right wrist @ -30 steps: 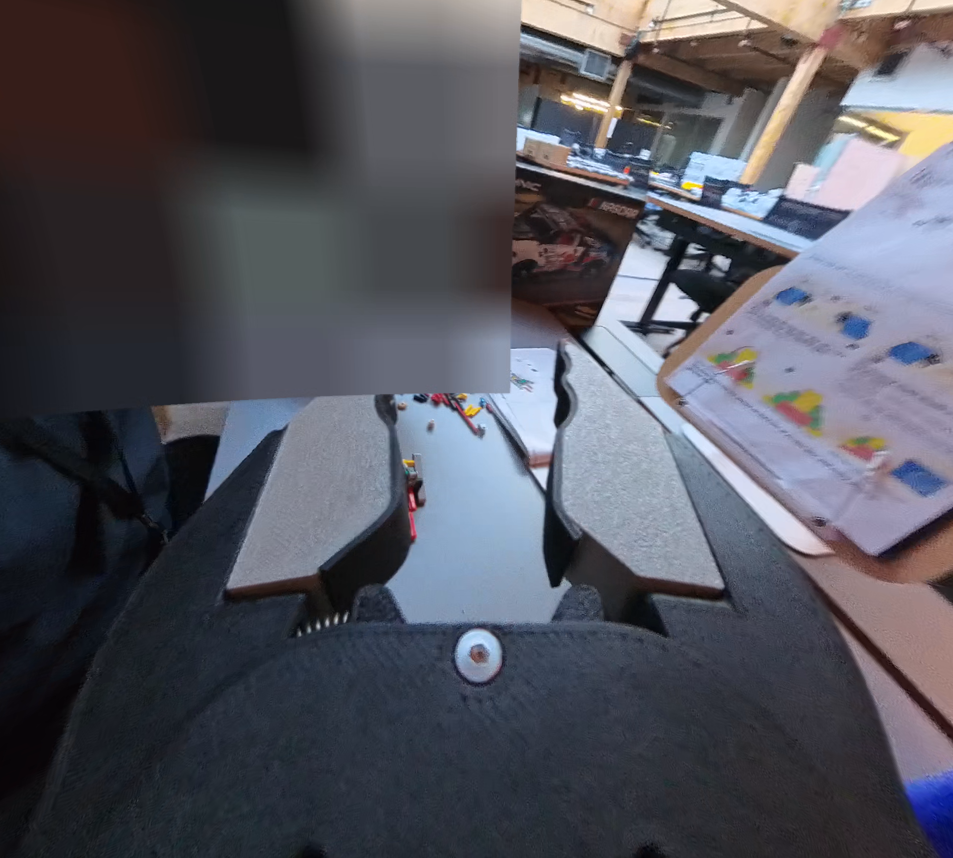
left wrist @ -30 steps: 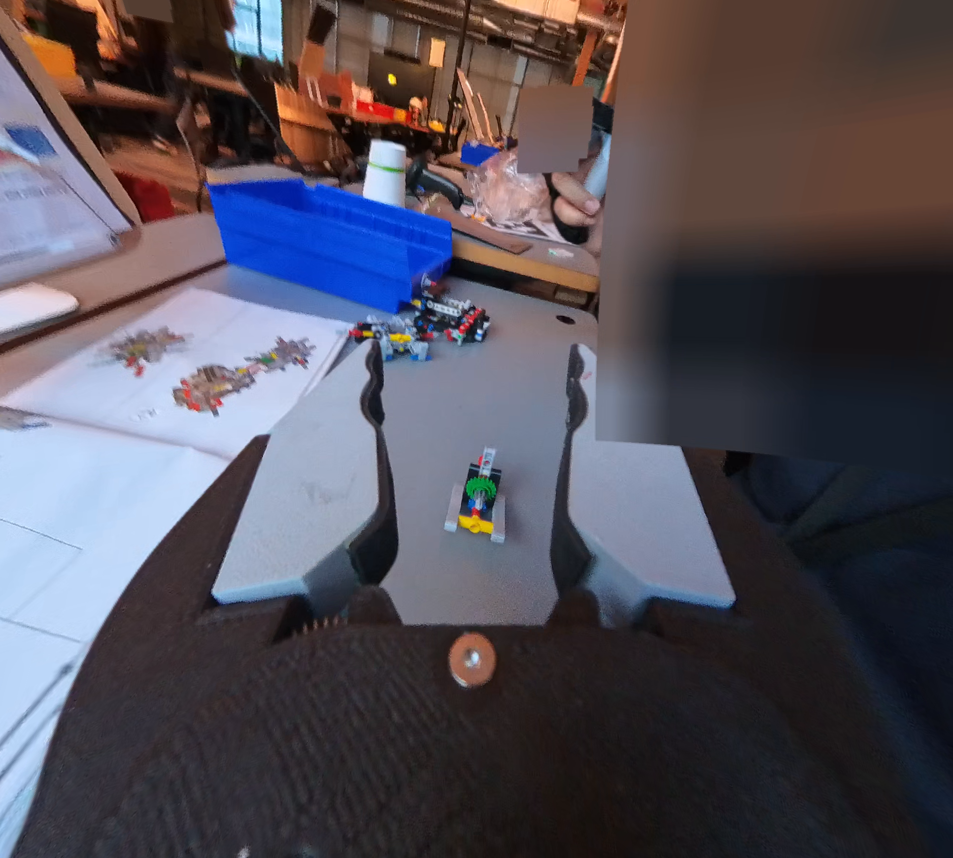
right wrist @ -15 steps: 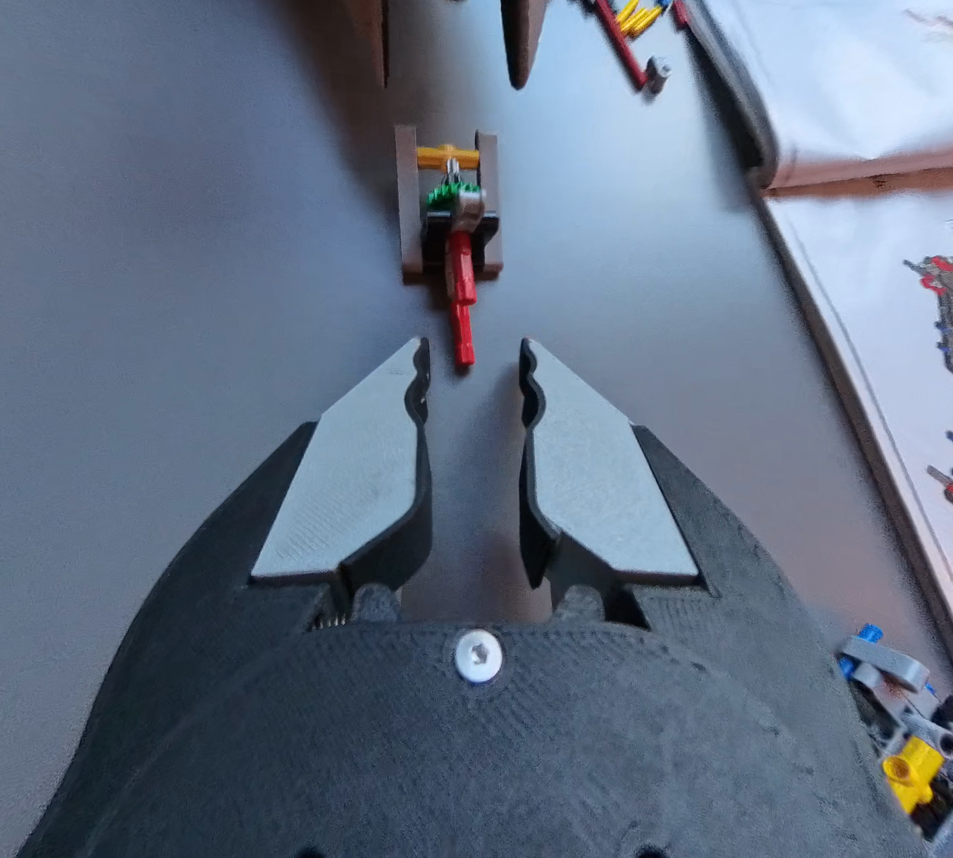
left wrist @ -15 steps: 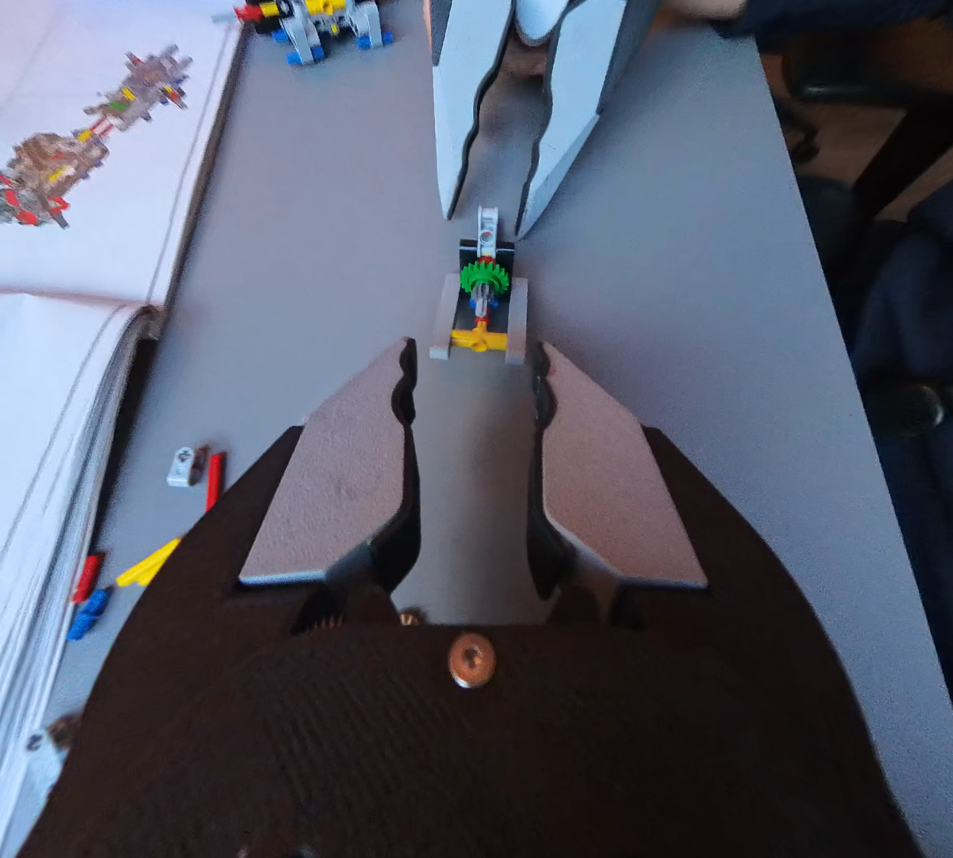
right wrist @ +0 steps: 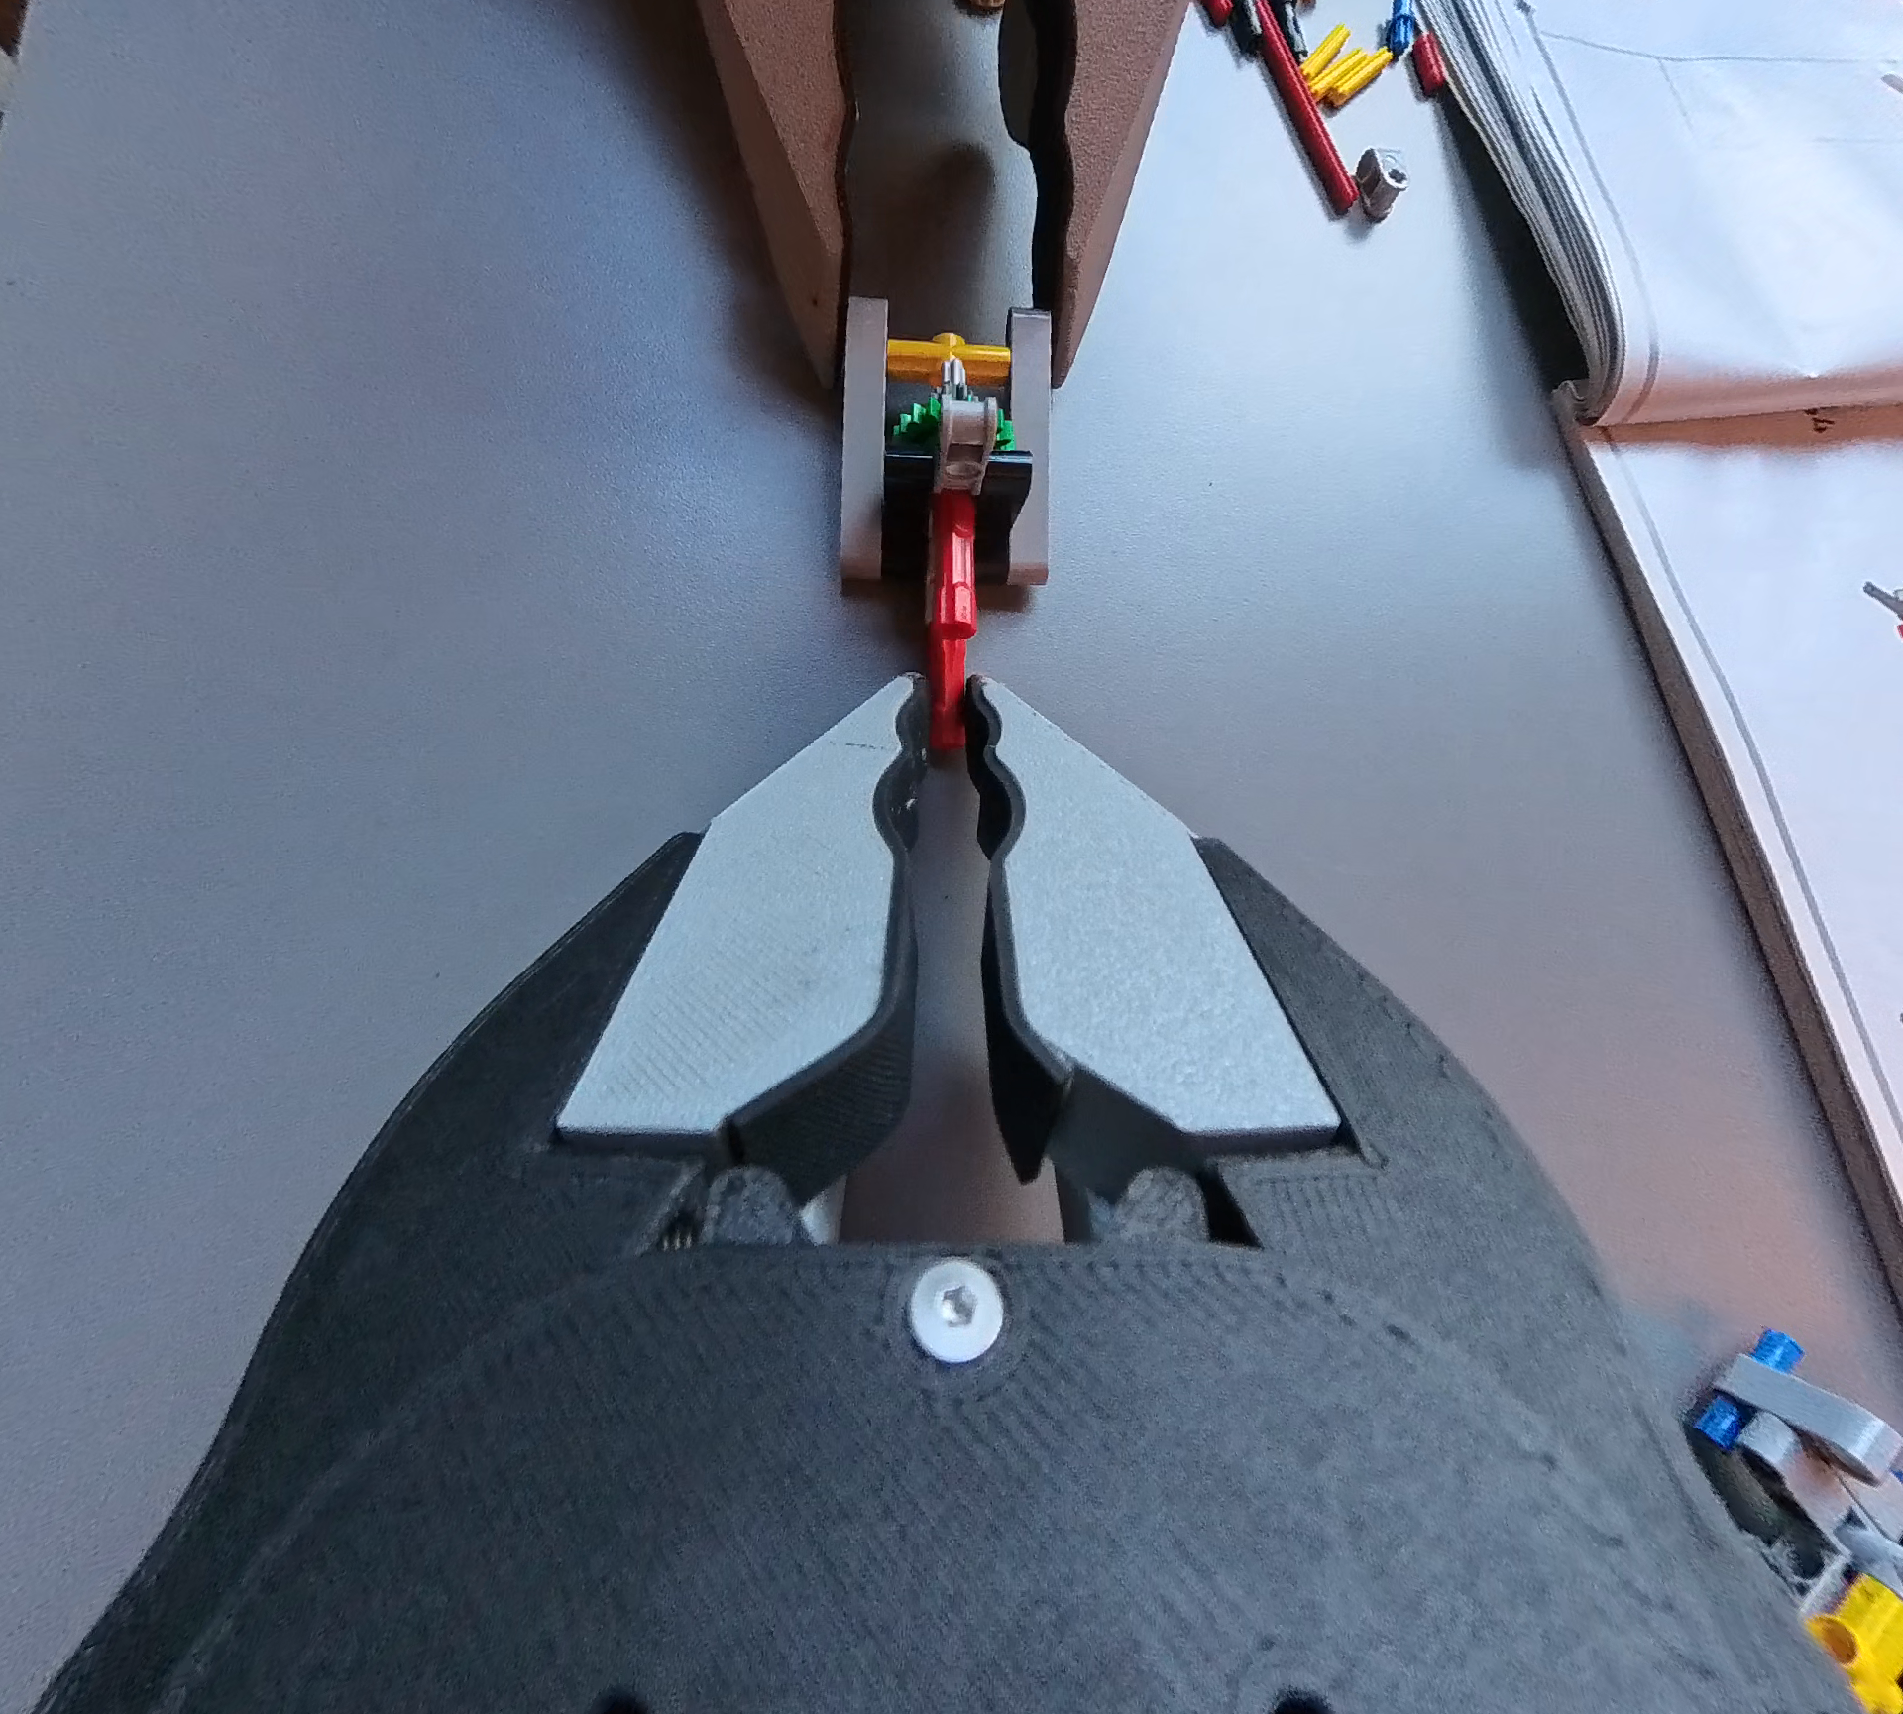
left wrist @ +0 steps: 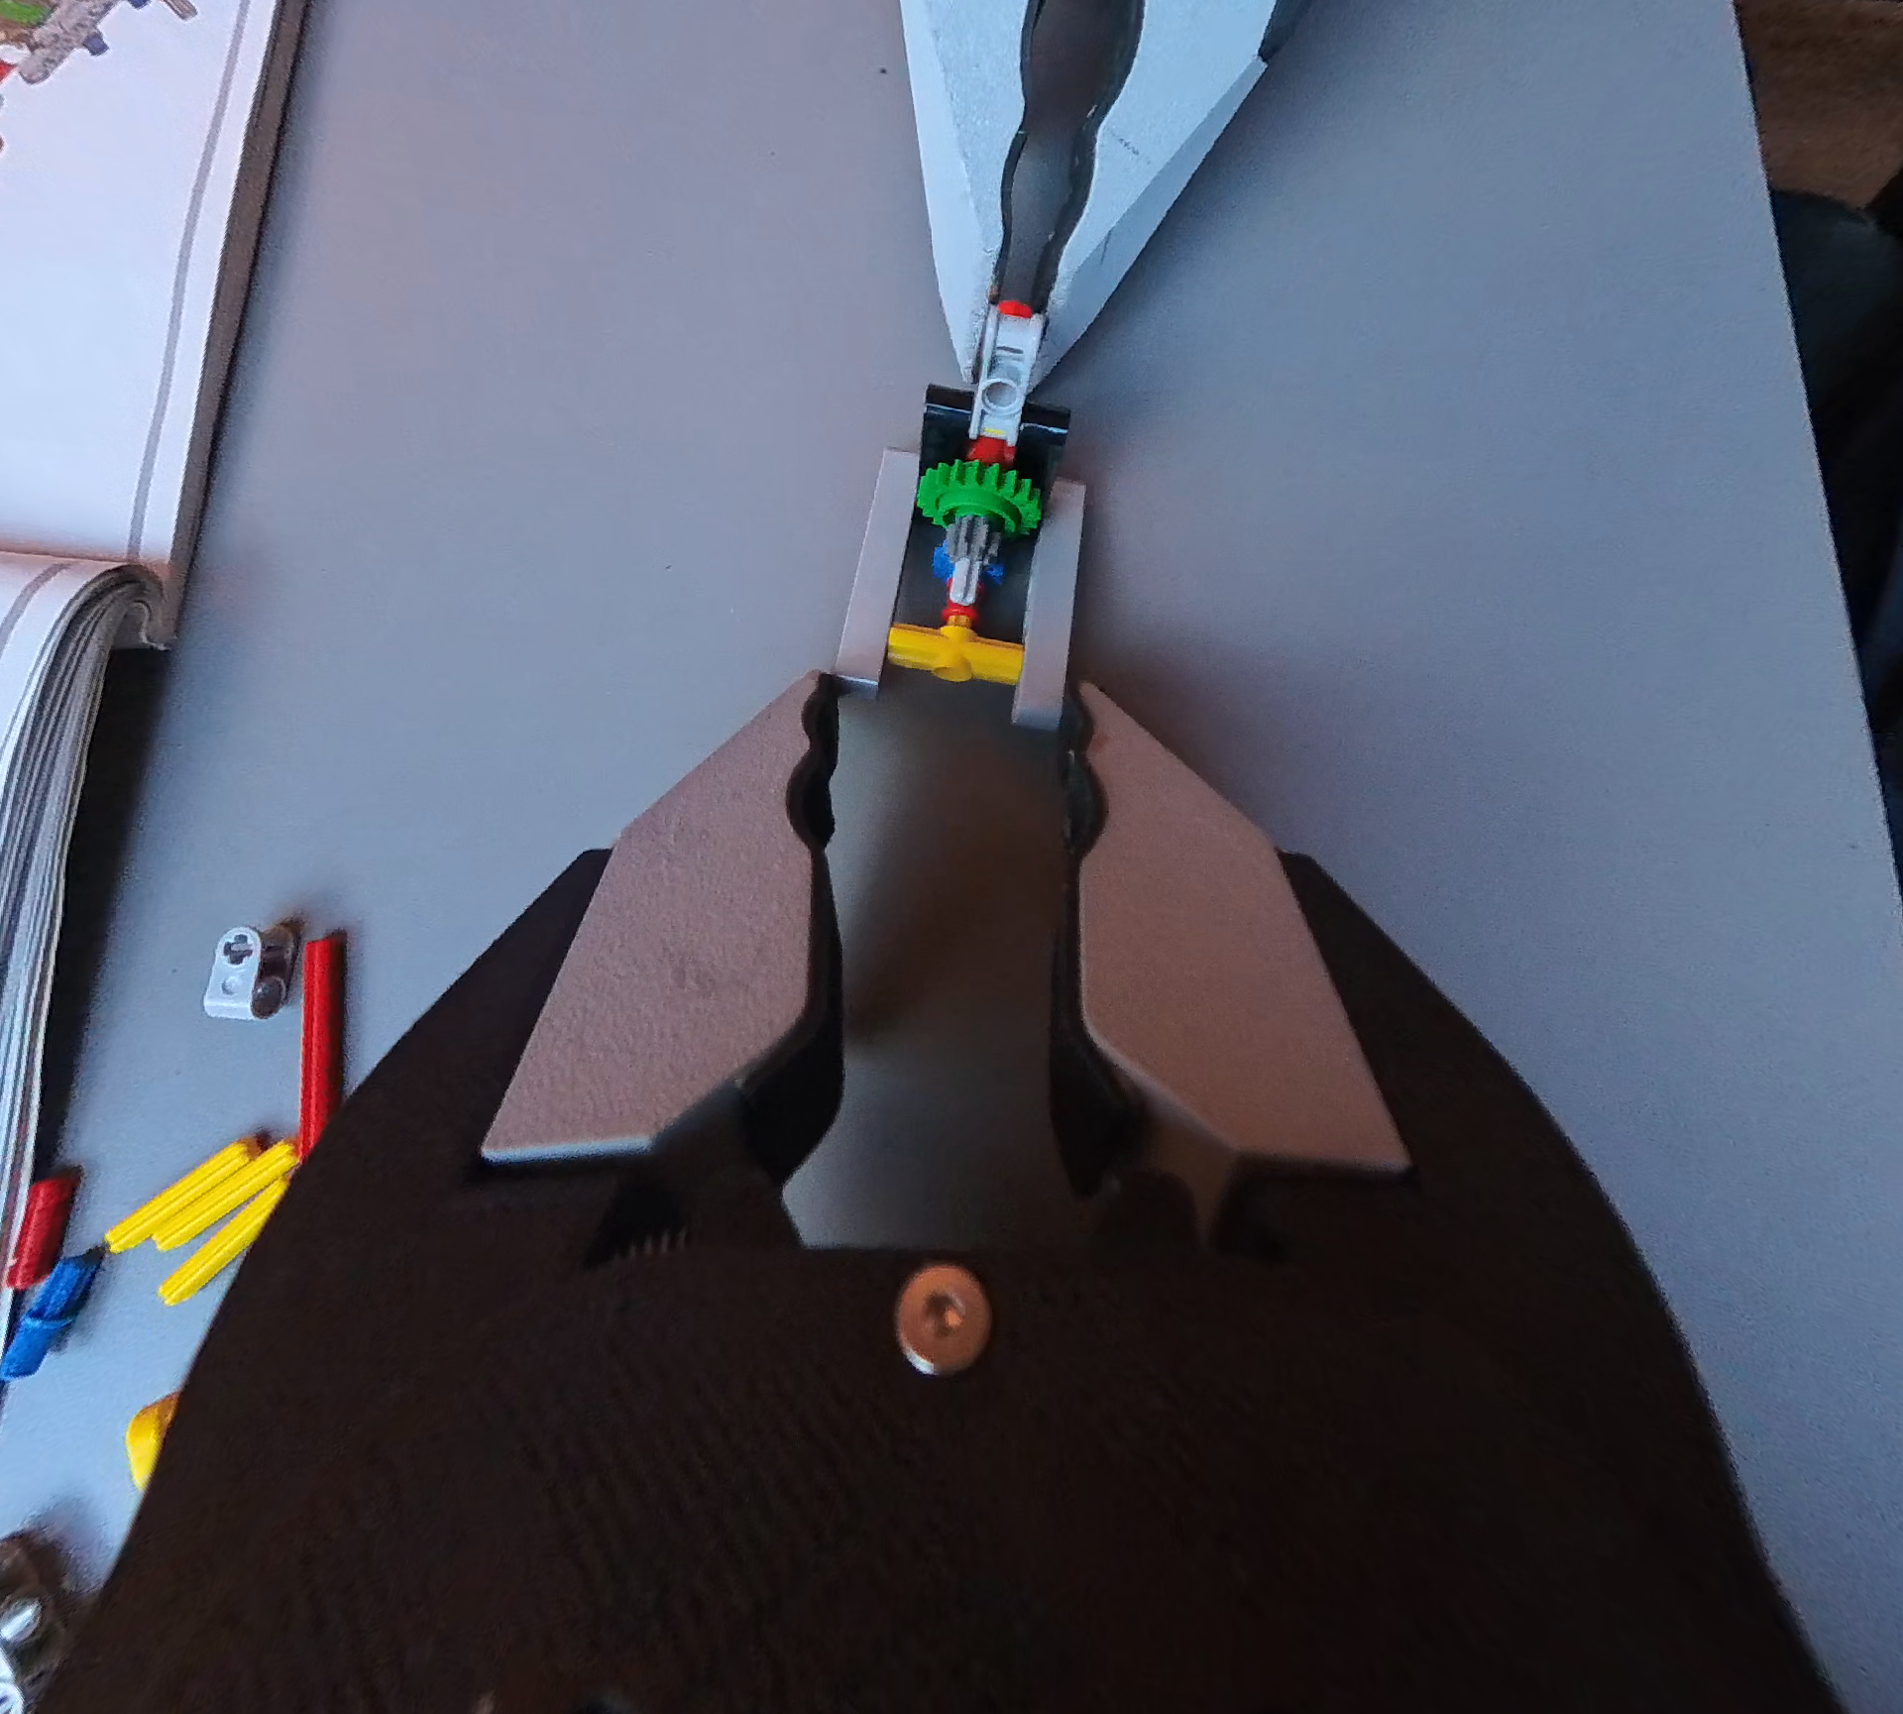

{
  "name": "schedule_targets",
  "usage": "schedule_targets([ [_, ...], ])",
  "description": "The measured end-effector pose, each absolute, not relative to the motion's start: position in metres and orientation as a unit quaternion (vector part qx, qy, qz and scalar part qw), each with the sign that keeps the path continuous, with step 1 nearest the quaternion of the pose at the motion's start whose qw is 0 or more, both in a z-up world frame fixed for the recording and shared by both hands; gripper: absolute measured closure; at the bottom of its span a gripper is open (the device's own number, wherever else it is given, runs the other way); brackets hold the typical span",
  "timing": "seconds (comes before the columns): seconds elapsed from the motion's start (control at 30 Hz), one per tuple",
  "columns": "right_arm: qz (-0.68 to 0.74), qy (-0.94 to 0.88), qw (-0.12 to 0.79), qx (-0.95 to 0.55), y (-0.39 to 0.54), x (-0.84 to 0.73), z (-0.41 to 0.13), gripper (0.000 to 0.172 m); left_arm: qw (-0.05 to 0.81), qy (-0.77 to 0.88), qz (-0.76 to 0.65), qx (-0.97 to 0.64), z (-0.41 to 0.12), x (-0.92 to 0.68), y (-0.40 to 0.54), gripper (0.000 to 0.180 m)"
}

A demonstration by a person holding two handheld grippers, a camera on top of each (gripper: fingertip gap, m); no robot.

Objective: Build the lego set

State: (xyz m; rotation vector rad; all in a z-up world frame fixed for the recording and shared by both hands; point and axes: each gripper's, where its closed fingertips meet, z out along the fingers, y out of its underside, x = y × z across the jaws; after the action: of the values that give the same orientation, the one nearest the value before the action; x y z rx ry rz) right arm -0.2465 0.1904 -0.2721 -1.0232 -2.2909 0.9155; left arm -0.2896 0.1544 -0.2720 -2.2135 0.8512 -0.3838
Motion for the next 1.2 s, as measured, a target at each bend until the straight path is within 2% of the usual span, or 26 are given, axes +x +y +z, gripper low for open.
schedule_targets([
  [0.23,0.341,-0.835,0.221,-0.372,0.189,-0.246,-0.272,0.168,0.361,0.325,-0.146,-0.862,-0.272,-0.289,0.155,0.141],
  [0.43,0.349,-0.834,0.221,-0.366,0.187,-0.246,-0.27,0.168,0.373,0.323,-0.173,-0.853,-0.263,-0.285,0.152,0.132],
  [0.57,0.342,-0.84,0.222,-0.359,0.185,-0.245,-0.273,0.168,0.373,0.326,-0.177,-0.85,-0.264,-0.284,0.152,0.141],
  [1.2,0.339,-0.838,0.22,-0.366,0.182,-0.245,-0.26,0.169,0.357,0.343,-0.159,-0.854,-0.272,-0.284,0.151,0.141],
])
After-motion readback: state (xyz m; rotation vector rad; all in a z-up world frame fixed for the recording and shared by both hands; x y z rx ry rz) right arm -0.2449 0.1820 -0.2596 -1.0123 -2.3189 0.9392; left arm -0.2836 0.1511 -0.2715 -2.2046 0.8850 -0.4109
